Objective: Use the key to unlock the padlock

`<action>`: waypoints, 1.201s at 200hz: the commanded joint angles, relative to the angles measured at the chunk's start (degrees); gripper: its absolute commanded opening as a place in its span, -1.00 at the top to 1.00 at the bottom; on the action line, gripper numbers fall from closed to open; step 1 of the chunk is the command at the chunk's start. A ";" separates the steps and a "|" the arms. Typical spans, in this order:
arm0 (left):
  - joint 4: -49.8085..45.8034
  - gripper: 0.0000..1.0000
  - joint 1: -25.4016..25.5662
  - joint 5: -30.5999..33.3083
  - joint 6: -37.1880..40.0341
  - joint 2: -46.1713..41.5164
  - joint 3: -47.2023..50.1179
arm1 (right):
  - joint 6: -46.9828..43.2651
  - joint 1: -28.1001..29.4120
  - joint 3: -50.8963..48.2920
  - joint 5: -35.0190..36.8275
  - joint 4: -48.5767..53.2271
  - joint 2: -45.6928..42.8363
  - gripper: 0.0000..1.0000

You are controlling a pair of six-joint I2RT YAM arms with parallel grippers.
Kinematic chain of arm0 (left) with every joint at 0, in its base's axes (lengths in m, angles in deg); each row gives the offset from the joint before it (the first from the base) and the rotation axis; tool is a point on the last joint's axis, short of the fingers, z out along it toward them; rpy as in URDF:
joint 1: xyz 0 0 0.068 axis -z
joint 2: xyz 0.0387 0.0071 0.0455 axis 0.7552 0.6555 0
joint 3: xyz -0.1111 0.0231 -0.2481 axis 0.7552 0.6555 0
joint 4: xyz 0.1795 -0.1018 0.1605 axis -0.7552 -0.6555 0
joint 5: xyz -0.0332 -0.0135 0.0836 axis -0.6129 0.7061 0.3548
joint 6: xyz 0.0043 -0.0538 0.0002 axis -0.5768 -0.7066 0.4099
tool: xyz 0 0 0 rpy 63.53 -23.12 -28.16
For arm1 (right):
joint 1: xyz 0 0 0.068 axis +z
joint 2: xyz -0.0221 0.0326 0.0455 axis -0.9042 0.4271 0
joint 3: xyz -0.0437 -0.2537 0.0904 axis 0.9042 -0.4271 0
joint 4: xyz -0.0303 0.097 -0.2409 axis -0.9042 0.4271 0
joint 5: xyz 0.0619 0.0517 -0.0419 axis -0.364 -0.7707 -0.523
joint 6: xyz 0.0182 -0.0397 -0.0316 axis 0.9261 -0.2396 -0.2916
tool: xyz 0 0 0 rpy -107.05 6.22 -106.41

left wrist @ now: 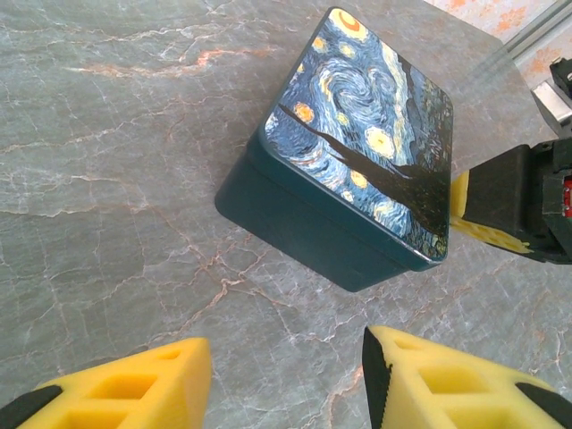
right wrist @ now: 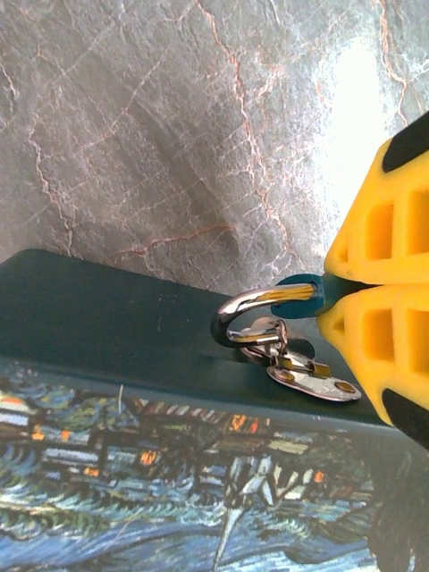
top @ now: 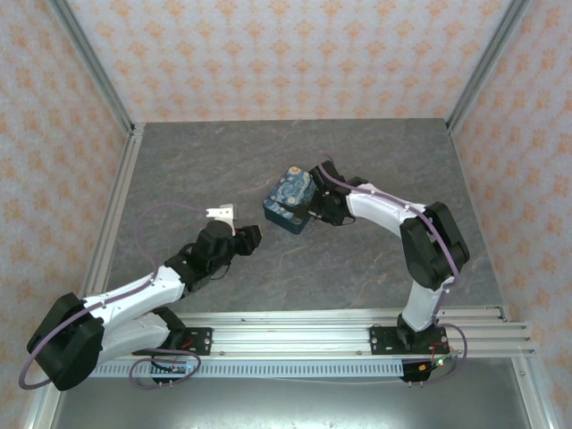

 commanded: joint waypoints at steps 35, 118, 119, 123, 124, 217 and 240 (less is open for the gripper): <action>-2.26 0.02 -0.48 0.05 1.30 -1.63 -0.58 | -0.27 -0.28 -0.87 3.63 1.63 1.13 1.00; -2.26 0.02 -0.48 0.25 0.95 -1.05 -1.71 | -4.75 -0.28 7.78 7.94 11.10 2.14 1.00; -2.25 0.02 -0.48 0.20 0.95 -0.99 -1.71 | -4.69 -0.28 7.80 7.89 11.04 2.14 1.00; -2.24 0.02 -0.48 0.16 0.95 -0.95 -1.72 | -4.30 -0.28 7.94 7.65 10.79 2.10 1.00; -2.24 0.02 -0.48 0.16 0.99 -0.90 -1.72 | -4.21 -0.28 7.96 7.57 10.66 2.03 1.00; -2.28 0.02 -0.59 0.07 1.48 -0.99 -0.96 | -0.95 -0.28 6.11 7.17 6.40 5.05 1.00; -2.15 0.01 -0.57 0.13 1.49 -1.03 -0.84 | -1.30 -0.30 5.72 7.55 5.73 4.23 1.00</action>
